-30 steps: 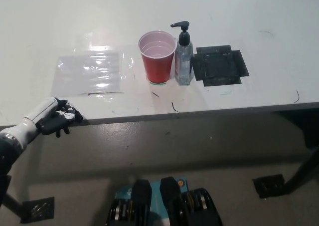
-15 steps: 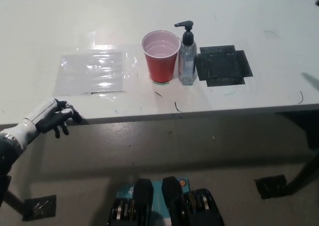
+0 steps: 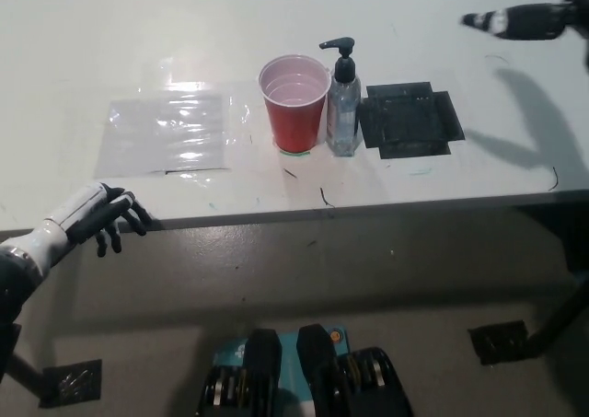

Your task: The robot uses its right hand to press the hand soap kept in the middle of the table to get liquid hand soap out

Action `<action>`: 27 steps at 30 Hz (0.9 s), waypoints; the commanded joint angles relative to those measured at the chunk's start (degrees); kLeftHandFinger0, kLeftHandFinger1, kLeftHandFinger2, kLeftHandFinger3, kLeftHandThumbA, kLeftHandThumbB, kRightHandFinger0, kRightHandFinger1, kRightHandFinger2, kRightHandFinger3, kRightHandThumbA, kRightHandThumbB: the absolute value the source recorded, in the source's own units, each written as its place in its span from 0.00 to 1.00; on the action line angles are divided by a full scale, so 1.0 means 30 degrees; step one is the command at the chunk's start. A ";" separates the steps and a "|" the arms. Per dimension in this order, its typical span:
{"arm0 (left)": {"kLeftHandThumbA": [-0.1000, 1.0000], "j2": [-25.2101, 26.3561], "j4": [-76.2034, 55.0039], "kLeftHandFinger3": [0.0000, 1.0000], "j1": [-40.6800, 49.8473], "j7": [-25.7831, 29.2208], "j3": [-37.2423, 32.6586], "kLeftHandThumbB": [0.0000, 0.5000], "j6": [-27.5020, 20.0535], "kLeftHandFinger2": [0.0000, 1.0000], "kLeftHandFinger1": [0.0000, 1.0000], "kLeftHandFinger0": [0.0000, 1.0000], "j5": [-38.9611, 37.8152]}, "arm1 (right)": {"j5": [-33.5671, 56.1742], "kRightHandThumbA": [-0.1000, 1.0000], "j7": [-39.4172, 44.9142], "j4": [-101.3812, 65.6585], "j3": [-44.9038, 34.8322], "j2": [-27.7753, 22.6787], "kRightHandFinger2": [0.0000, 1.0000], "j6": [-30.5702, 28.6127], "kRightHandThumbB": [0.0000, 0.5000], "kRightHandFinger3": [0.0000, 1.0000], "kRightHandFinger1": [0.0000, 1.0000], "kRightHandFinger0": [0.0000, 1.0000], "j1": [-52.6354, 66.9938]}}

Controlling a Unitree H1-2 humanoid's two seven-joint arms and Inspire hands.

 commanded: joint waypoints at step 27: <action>1.00 0.0409 -0.0211 0.68 -0.1049 -0.1133 0.0238 0.38 -0.0263 0.37 0.16 0.16 -0.0061 | -0.4587 1.00 0.0427 0.6837 0.4497 0.3076 1.00 -0.4328 0.69 1.00 1.00 1.00 -0.4947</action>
